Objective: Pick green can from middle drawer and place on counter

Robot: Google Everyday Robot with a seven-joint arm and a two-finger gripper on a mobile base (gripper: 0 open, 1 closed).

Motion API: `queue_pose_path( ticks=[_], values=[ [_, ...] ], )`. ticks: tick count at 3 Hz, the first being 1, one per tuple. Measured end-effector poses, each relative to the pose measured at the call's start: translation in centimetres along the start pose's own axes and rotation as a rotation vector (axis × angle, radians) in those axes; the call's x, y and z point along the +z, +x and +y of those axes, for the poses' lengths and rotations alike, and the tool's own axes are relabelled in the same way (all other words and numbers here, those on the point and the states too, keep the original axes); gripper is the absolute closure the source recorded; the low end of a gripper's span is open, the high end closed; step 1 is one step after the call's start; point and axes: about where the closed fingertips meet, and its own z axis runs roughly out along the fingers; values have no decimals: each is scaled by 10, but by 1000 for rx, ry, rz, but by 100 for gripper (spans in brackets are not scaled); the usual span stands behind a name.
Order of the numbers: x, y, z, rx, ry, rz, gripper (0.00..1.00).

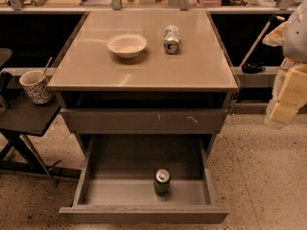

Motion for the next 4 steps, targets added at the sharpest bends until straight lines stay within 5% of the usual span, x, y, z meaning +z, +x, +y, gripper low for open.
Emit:
queue_pose_path(
  ticks=[2,4],
  values=[
    [1,0,0,1,0,-2,0],
    [99,38,-7,81,-56,-215,0]
  ],
)
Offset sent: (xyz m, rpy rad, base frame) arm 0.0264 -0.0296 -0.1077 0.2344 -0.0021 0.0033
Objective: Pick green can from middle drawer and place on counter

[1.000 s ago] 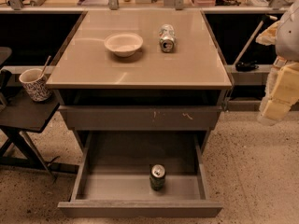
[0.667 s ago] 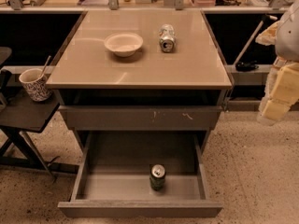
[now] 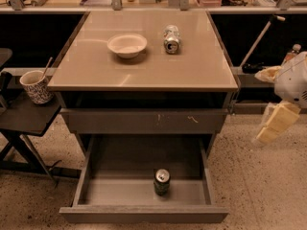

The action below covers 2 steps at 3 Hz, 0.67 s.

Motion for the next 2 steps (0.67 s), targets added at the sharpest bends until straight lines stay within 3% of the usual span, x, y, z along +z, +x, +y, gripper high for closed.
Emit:
queue_pose_path(
  ticks=[1,2],
  values=[
    [11,3,-2,9,-12,-24,0],
    [25,5,-2,60,12,-49,0]
  ],
)
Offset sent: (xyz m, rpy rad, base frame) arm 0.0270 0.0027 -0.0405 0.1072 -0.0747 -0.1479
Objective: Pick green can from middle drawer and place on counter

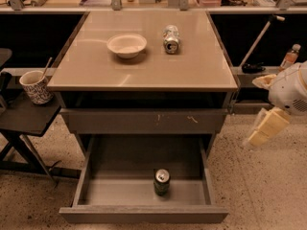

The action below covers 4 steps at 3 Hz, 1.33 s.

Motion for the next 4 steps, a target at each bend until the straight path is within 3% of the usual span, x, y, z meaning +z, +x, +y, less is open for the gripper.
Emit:
queue_pose_path(
  ticks=[1,2,3,4],
  values=[
    [15,11,-41,73,104,-172,0],
    [38,10,-105,181,167,-415,0],
    [62,11,-117,199,116,-521,0],
    [47,8,-77,176,65,-574,0]
  ],
)
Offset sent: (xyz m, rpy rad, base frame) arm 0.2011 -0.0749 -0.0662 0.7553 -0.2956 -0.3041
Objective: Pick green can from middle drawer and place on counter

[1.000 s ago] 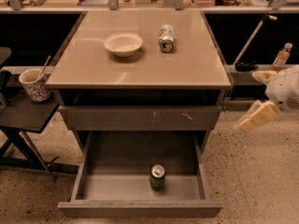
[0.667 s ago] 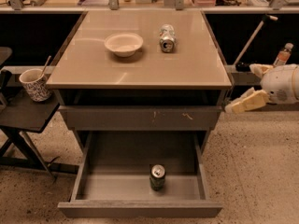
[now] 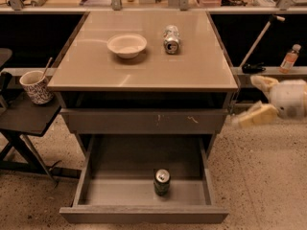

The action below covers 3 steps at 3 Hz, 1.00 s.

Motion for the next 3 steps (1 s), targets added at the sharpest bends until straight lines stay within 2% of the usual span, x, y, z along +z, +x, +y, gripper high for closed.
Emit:
queue_pose_path(
  ticks=[1,2,3],
  values=[
    [-26,18,74,44,-55,27,0],
    [-23,37,89,76,-75,47,0],
    [-15,35,86,47,-23,69,0]
  ],
)
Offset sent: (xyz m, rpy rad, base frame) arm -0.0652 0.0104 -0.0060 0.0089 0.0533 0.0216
